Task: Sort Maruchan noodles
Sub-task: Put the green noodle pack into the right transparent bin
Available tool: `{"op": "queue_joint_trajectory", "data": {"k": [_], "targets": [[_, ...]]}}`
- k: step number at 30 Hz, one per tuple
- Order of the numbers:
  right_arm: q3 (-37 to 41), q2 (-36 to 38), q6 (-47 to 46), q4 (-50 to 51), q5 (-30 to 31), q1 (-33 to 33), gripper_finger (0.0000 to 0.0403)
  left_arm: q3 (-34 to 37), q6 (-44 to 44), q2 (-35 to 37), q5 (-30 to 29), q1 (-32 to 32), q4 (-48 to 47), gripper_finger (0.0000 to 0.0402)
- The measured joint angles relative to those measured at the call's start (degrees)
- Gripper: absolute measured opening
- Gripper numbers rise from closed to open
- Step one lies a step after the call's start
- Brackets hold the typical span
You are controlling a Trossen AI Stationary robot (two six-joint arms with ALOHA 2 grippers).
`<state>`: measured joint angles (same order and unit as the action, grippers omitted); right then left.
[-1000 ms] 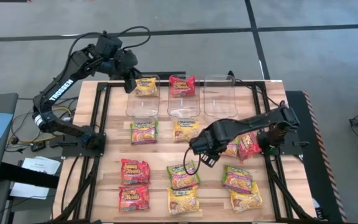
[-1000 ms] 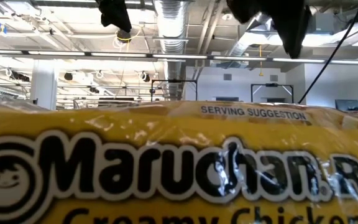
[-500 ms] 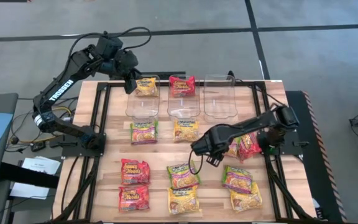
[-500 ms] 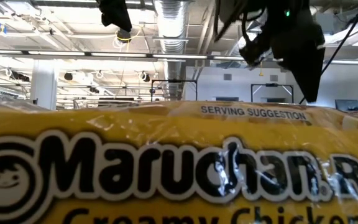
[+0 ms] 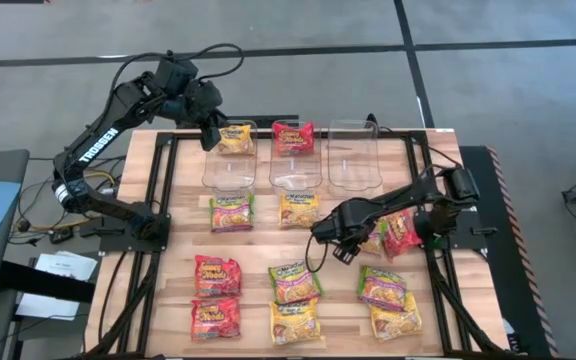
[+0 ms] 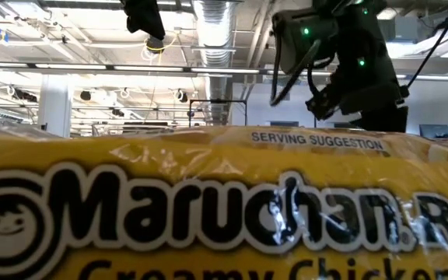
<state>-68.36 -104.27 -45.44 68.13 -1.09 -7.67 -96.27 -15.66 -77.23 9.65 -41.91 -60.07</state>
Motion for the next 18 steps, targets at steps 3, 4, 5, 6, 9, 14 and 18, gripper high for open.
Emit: {"op": "queue_joint_trajectory", "data": {"k": [3, 4, 5, 6, 9, 14, 18], "targets": [[1.24, 0.09, -0.87, -0.87, -0.42, 0.52, 0.0244, 0.00, 0.02, 0.00, 0.00, 0.00, 0.00, 0.0080], [1.66, 0.09, -1.11, -1.33, -0.53, 0.74, 0.0244, 0.00, 0.02, 0.00, -0.06, 0.00, 0.00, 0.0080], [2.09, 0.15, -1.38, -1.89, -0.67, 0.80, 0.0242, 0.00, 0.02, 0.00, -0.47, 0.00, 0.00, 0.0080], [2.28, 0.17, -1.59, -2.25, -0.91, 0.97, 0.0237, 0.00, 0.02, 0.00, -1.05, 0.00, 0.00, 0.0080], [2.88, 0.21, -1.72, -3.47, -2.33, 1.13, 0.0209, 0.00, 0.03, 0.00, -2.86, 0.00, 0.02, 0.0080], [2.96, 0.24, -2.31, -4.67, -2.96, 1.12, 0.0128, 0.00, 0.03, 0.00, -3.69, -0.02, 0.04, 0.0080], [2.96, 0.24, -2.78, -4.95, -3.39, 1.10, 0.0062, 0.00, 0.02, 0.00, -3.69, -0.02, 0.07, 0.0080]]}}
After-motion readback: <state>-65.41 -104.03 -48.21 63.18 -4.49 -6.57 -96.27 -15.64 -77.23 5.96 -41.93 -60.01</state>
